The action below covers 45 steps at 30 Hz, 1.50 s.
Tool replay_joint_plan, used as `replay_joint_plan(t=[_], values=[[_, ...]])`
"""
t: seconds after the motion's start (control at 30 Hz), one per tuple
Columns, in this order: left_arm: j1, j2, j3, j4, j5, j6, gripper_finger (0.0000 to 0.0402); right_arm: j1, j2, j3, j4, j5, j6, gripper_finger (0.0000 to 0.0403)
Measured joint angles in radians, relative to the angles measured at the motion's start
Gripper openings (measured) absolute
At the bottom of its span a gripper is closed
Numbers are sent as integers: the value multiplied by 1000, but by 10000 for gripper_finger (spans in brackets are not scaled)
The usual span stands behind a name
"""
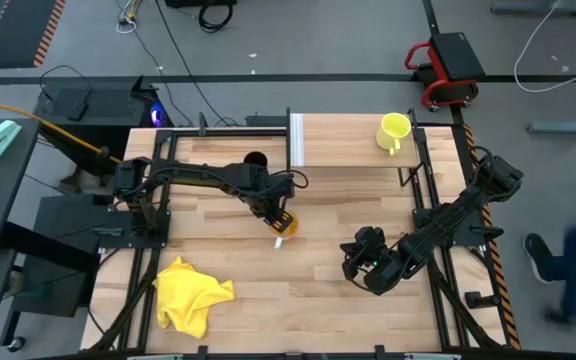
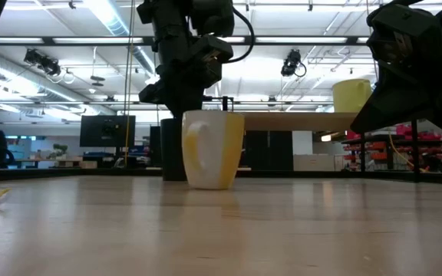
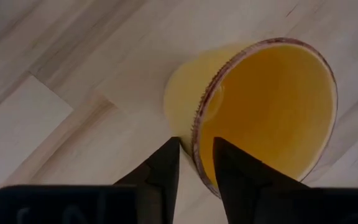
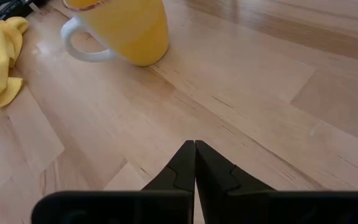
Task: Stack small to large cups/mugs on shelf
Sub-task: Put the orange mug on the shelf
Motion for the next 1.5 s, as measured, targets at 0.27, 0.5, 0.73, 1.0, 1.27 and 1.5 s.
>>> replay_joint_plan(t=[0.27,0.5,0.73,1.0,1.27,1.5], values=[[1,0,0,2,9,11,119,0,0,0,0,0,3,16],[2,0,0,2,11,11,143,0,0,0,0,0,3,16],[15,-35,25,-33,12,8,160,0,0,0,1,0,4,16],[21,-43,76,-180,-47,78,160,1,0,0,4,0,8,16],[10,-56,72,-487,-212,89,151,23,0,0,16,-21,138,11],[-49,-54,4,-359,-162,131,103,11,0,0,26,-27,188,4]])
